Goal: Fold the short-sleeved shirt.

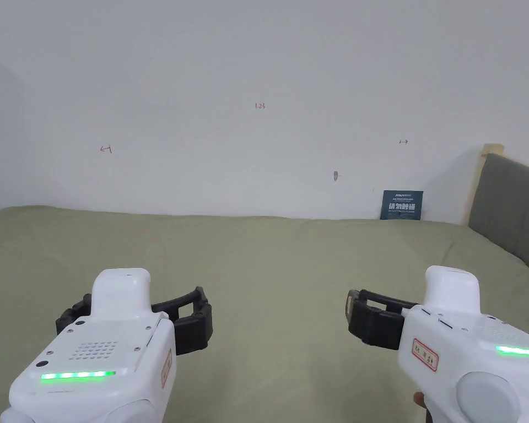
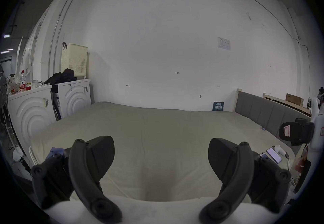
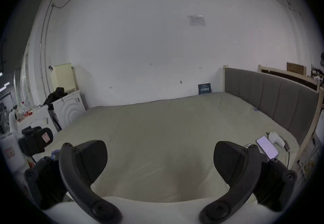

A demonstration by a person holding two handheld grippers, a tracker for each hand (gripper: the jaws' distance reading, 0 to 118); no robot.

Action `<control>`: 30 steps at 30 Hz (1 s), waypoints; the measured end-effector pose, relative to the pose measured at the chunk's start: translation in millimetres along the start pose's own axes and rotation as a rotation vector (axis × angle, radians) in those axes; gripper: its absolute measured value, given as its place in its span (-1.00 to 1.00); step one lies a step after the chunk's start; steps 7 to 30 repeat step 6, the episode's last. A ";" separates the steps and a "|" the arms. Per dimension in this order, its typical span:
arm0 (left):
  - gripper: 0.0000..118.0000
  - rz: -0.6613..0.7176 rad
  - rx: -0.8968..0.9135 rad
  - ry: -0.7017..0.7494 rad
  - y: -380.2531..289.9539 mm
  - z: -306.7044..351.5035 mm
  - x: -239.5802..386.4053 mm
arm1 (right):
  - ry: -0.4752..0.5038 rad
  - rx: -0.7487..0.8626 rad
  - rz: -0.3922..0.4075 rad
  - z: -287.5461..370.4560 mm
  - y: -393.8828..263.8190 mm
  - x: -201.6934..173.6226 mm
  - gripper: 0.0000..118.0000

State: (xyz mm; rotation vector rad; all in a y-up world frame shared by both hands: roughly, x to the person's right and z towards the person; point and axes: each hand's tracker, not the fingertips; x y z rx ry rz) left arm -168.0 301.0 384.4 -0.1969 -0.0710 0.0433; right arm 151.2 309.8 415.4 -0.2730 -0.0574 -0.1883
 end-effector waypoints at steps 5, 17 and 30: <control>0.90 -0.006 0.005 0.004 0.9 1.4 2.0 | 0.015 0.082 -0.042 8.0 -7.9 6.7 1.00; 0.90 -0.005 0.008 0.004 1.2 1.6 2.1 | 0.001 0.113 -0.021 10.0 -10.4 5.3 1.00; 0.90 -0.005 0.008 0.004 1.2 1.6 2.1 | 0.001 0.113 -0.021 10.0 -10.4 5.3 1.00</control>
